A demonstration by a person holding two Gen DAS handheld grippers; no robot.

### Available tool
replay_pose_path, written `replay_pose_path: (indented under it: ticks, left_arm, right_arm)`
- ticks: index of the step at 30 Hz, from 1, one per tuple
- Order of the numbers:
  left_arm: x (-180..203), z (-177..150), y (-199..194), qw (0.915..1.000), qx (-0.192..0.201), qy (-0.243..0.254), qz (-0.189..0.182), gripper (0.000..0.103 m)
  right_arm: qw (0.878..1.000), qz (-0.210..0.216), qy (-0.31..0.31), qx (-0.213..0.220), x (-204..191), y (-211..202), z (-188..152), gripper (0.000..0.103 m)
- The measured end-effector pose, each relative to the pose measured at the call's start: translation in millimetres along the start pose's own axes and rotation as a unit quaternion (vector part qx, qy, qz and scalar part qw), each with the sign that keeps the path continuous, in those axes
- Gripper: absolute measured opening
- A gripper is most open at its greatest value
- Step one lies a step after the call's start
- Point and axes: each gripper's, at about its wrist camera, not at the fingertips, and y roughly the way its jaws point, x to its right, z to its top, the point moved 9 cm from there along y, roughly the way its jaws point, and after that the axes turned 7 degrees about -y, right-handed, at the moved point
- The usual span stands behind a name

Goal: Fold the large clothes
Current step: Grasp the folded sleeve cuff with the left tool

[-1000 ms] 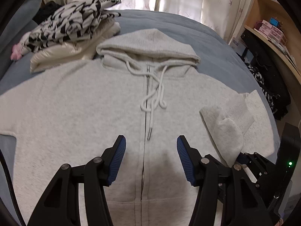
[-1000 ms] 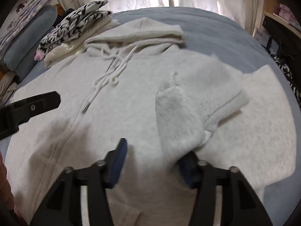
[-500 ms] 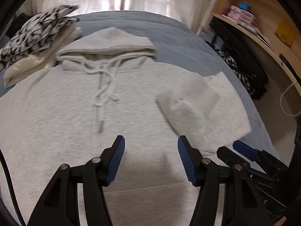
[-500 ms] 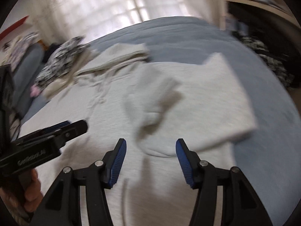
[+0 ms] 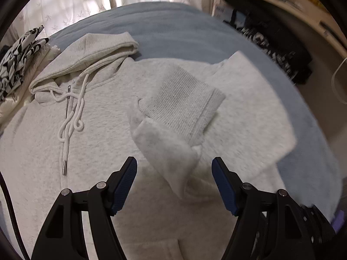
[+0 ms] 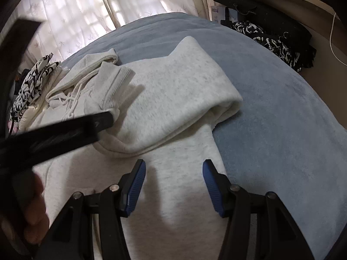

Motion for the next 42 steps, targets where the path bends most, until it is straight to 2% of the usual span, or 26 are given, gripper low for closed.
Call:
replay_pose_path:
  ticks: [3, 4, 5, 7, 8, 9, 12, 14, 15, 17, 18, 20, 21, 23, 26, 33, 34, 35, 37, 39, 40, 41, 42]
  left_arm:
    - [3, 3, 11, 0.9994, -0.006, 0.019, 0.028, 0.070]
    - [3, 4, 14, 0.9987, -0.007, 0.028, 0.042, 0.064]
    - [3, 6, 15, 0.9979, -0.005, 0.041, 0.051, 0.044]
    - [5, 8, 14, 0.9977, -0.008, 0.055, 0.039, 0.019]
    - [0, 11, 9, 0.9980, 0.002, 0.051, 0.038, 0.015]
    - [-8, 19, -4, 0.9986, 0.032, 0.032, 0.025, 0.013]
    - [-40, 36, -38, 0.9942, 0.102, -0.033, -0.011, 0.013]
    - [-71, 36, -48, 0.9900, 0.119, -0.074, -0.008, 0.020]
    - [-83, 33, -45, 0.9902, 0.111, -0.085, -0.003, 0.027]
    - [-108, 19, -33, 0.9913, 0.070, -0.111, -0.014, 0.049]
    - [-124, 7, -24, 0.9879, 0.042, -0.144, -0.040, 0.052]
    - [-144, -6, -17, 0.9793, 0.022, -0.188, -0.072, 0.055]
    - [-157, -12, -14, 0.9716, 0.014, -0.217, -0.093, 0.057]
    - [-173, -17, -11, 0.9610, 0.007, -0.251, -0.117, 0.067]
    - [-189, -15, -8, 0.9405, 0.007, -0.294, -0.171, 0.067]
    - [-186, 7, -5, 0.9117, 0.006, -0.321, -0.257, 0.067]
    - [-188, 10, -5, 0.9093, 0.007, -0.322, -0.263, 0.071]
    - [-190, 14, -5, 0.9092, 0.008, -0.321, -0.265, 0.075]
    - [-188, 20, -2, 0.9144, 0.012, -0.315, -0.254, 0.075]
    - [-186, 23, 4, 0.9234, 0.009, -0.304, -0.235, 0.075]
    - [-186, 25, 8, 0.9281, 0.009, -0.298, -0.223, 0.069]
    - [-186, 24, 10, 0.9338, 0.012, -0.290, -0.209, 0.055]
    - [-186, 24, 13, 0.9397, 0.013, -0.281, -0.194, 0.048]
  right_arm:
    - [1.000, -0.006, -0.008, 0.002, -2, 1, -2, 0.055]
    - [1.000, -0.008, -0.012, 0.002, -3, 2, -3, 0.055]
    - [1.000, -0.011, -0.015, 0.000, -3, 3, -4, 0.055]
    - [1.000, -0.014, -0.019, 0.001, -5, 4, -5, 0.055]
    - [1.000, -0.015, -0.021, 0.003, -5, 4, -5, 0.055]
    - [1.000, -0.014, -0.022, 0.006, -5, 4, -5, 0.055]
    - [1.000, -0.012, -0.023, 0.012, -5, 3, -5, 0.055]
    - [1.000, -0.007, -0.023, 0.016, -6, 3, -6, 0.055]
    - [1.000, -0.004, -0.024, 0.017, -7, 3, -6, 0.055]
    - [1.000, -0.002, -0.025, 0.019, -7, 4, -6, 0.055]
    - [0.999, 0.000, -0.026, 0.019, -7, 5, -6, 0.055]
    - [0.999, 0.002, -0.028, 0.019, -7, 6, -6, 0.055]
    - [0.999, 0.003, -0.029, 0.019, -7, 7, -7, 0.055]
    - [0.999, 0.005, -0.031, 0.019, -8, 9, -6, 0.055]
    - [0.999, 0.005, -0.034, 0.018, -10, 10, -8, 0.055]
    - [0.999, 0.002, -0.042, 0.014, -14, 13, -10, 0.055]
    - [0.999, 0.003, -0.043, 0.014, -14, 13, -10, 0.055]
    - [0.999, 0.003, -0.043, 0.013, -14, 13, -10, 0.055]
    - [0.999, 0.002, -0.044, 0.012, -15, 15, -10, 0.055]
    - [0.999, 0.001, -0.045, 0.012, -16, 16, -11, 0.055]
    - [0.999, 0.000, -0.047, 0.011, -17, 16, -11, 0.055]
    - [0.999, 0.000, -0.048, 0.011, -17, 16, -11, 0.055]
    - [0.999, 0.000, -0.047, 0.011, -16, 16, -11, 0.055]
